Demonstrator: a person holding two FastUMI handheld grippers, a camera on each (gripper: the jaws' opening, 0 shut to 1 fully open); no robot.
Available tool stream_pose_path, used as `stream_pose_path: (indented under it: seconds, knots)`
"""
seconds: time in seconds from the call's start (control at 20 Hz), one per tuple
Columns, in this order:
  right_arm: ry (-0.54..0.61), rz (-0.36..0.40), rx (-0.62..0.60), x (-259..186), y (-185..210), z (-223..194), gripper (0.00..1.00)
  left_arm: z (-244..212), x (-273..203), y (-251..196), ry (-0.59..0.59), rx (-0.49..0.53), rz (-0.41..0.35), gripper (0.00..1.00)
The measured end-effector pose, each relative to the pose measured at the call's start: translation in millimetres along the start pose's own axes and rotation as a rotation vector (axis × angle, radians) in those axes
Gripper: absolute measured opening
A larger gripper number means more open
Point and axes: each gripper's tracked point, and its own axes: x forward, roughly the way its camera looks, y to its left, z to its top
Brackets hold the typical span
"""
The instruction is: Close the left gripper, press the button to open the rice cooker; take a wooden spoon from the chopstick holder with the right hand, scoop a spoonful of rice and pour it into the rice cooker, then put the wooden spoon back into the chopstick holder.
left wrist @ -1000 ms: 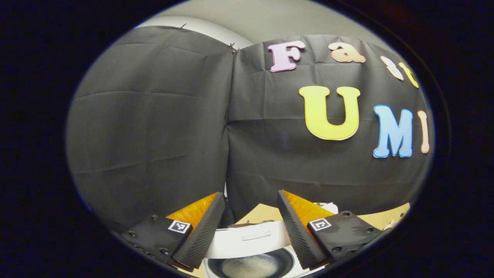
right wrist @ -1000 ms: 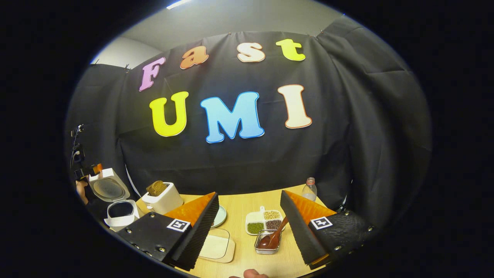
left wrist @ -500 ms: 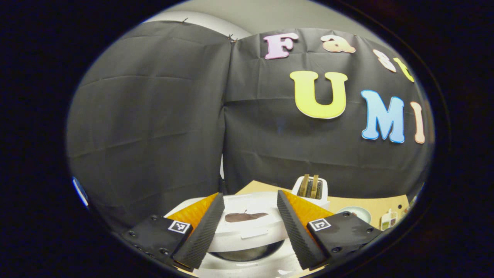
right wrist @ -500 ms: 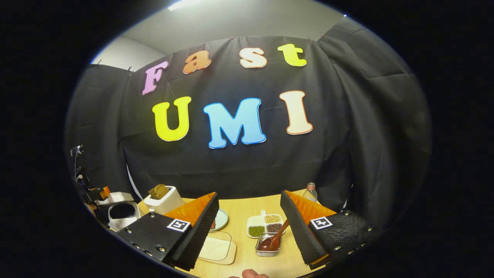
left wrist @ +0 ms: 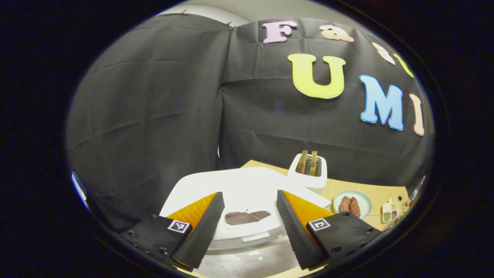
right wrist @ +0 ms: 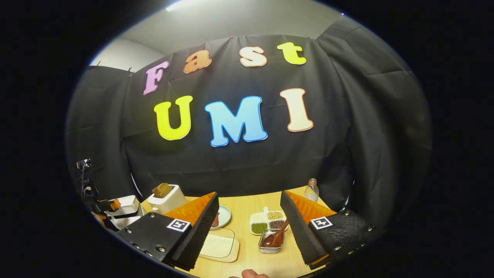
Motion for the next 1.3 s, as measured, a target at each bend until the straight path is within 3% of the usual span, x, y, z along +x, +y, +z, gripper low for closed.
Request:
stream_pose_path:
  seconds: [0.15,0.2,0.3,0.45,0.65,0.8,0.95,1.1,1.3]
  knots:
    - [0.022,-0.007,0.011,-3,-2,-7,0.98,-34,6,-5,0.109,-0.003,-0.017,0.93]
    - [0.028,-0.007,0.013,-3,-1,-8,0.98,-43,5,-3,0.139,0.008,-0.013,0.96]
    - [0.039,-0.006,0.011,-2,3,-11,0.98,-43,6,-4,0.147,0.044,-0.022,0.97]
    - [0.040,-0.001,0.013,-6,11,-14,0.98,-38,6,-2,0.151,0.015,-0.046,1.00]
    - [0.033,0.017,-0.007,-12,26,-10,0.98,-27,-4,-6,0.136,-0.023,-0.097,0.96]
    - [-0.009,0.020,-0.036,-20,32,6,0.98,10,-27,-13,0.033,0.008,-0.154,0.98]
    - [-0.051,0.002,-0.047,-28,38,24,0.98,57,-74,-44,-0.124,0.064,-0.272,0.97]
    - [-0.079,-0.034,-0.056,-39,44,39,0.98,121,-132,-79,-0.285,0.070,-0.383,0.96]
    - [-0.123,-0.021,-0.045,-56,61,60,0.97,168,-205,-118,-0.380,0.039,-0.509,0.96]
